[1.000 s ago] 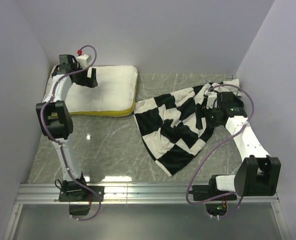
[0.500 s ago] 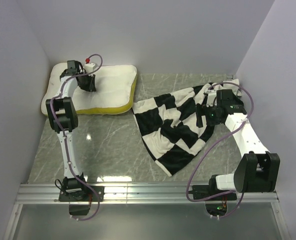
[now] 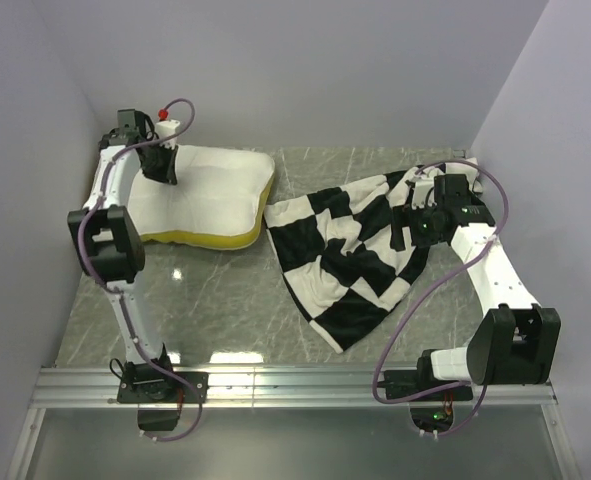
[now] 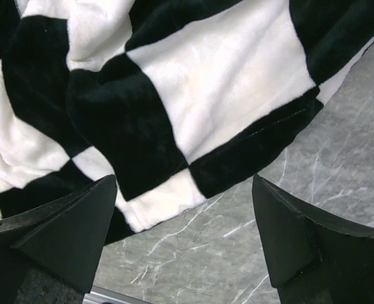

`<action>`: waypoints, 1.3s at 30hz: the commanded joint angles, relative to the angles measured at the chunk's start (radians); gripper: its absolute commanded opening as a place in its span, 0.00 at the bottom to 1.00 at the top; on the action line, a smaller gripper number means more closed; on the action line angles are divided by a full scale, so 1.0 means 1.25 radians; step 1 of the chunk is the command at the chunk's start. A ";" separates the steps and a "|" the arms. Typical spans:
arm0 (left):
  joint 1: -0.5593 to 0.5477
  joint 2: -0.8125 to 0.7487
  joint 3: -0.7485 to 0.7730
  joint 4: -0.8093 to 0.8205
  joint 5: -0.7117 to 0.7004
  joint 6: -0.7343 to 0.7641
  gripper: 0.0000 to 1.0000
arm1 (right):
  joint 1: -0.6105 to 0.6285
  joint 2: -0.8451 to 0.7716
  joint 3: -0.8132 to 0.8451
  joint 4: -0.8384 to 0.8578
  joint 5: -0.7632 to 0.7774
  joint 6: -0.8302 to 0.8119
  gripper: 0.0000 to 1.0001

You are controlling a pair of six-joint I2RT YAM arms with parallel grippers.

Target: Put the pillow into the pillowcase

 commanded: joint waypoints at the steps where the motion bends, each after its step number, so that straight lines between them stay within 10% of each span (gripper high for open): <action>1: 0.011 -0.187 -0.083 -0.070 -0.031 -0.080 0.00 | 0.001 -0.013 0.041 -0.004 -0.027 -0.003 0.93; 10: -0.012 -0.530 -0.563 0.082 -0.025 -0.340 0.00 | 0.038 0.012 0.062 0.002 -0.049 0.008 0.91; 15: -0.176 -0.659 -0.732 0.162 0.010 -0.393 0.00 | 0.041 0.020 0.067 0.004 -0.054 0.013 0.91; 18: -0.235 -0.643 -0.701 0.092 0.049 -0.213 0.47 | 0.041 0.023 0.072 -0.010 -0.060 -0.004 0.93; 20: -0.233 -0.629 -0.640 0.012 0.109 -0.052 0.98 | 0.042 0.021 0.069 -0.025 -0.068 -0.015 0.95; 28: -0.244 -0.540 -0.512 -0.106 0.199 0.334 0.99 | 0.049 0.039 0.057 -0.012 -0.078 -0.001 0.98; 39: -0.397 -0.337 -0.723 0.206 0.066 0.287 0.99 | 0.057 0.051 0.057 -0.014 -0.060 0.013 0.98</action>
